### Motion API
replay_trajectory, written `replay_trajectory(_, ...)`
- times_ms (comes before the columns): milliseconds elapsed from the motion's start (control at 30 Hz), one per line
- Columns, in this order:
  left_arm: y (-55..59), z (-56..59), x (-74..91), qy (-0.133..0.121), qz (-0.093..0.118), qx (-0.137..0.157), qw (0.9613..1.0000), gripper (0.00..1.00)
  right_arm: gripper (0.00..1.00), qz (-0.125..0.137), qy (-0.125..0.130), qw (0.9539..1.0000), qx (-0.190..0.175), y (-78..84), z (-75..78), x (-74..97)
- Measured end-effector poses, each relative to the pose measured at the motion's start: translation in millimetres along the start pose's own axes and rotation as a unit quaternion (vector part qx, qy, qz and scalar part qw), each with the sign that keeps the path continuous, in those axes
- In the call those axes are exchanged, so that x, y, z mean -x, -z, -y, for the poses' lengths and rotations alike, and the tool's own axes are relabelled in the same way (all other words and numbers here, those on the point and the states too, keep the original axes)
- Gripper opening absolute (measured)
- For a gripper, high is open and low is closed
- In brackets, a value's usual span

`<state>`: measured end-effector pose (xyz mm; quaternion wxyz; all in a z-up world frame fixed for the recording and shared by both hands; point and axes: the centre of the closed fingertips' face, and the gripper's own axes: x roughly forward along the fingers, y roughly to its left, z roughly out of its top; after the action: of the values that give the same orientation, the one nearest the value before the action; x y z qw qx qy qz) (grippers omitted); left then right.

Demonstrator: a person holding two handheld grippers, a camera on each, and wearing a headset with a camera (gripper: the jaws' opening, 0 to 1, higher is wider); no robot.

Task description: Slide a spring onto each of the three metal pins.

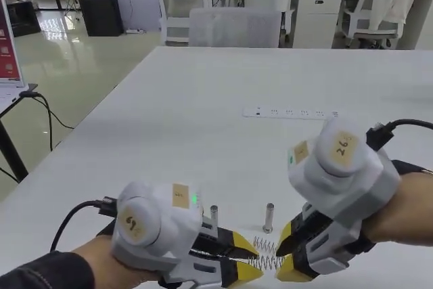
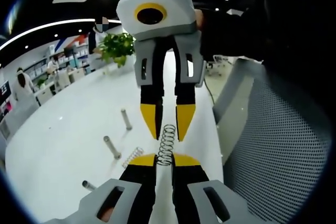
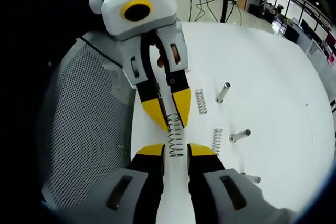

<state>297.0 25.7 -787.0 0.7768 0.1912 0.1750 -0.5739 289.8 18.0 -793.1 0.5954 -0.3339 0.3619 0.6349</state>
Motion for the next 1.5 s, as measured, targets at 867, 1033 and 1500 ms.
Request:
replay_trajectory(867, -0.5, -2.7, 0.7, -0.005, 0.008, 0.011, 0.9999, 0.02, 0.08, 0.036, 0.018, 0.9992, 0.002, -23.0, -0.6, 9.4)
replay_trajectory(1033, 0.9, -2.0, -0.2, -0.003, 0.003, 0.010, 0.9999, 0.02, 0.08, 0.035, 0.017, 0.9992, 0.010, -27.1, -1.5, 8.7)
replay_trajectory(1500, 2.9, 2.5, -2.5, 0.004, 0.000, 0.011, 0.9999, 0.02, 0.08, 0.025, 0.013, 0.9992, 0.027, -37.4, -5.8, 5.4)
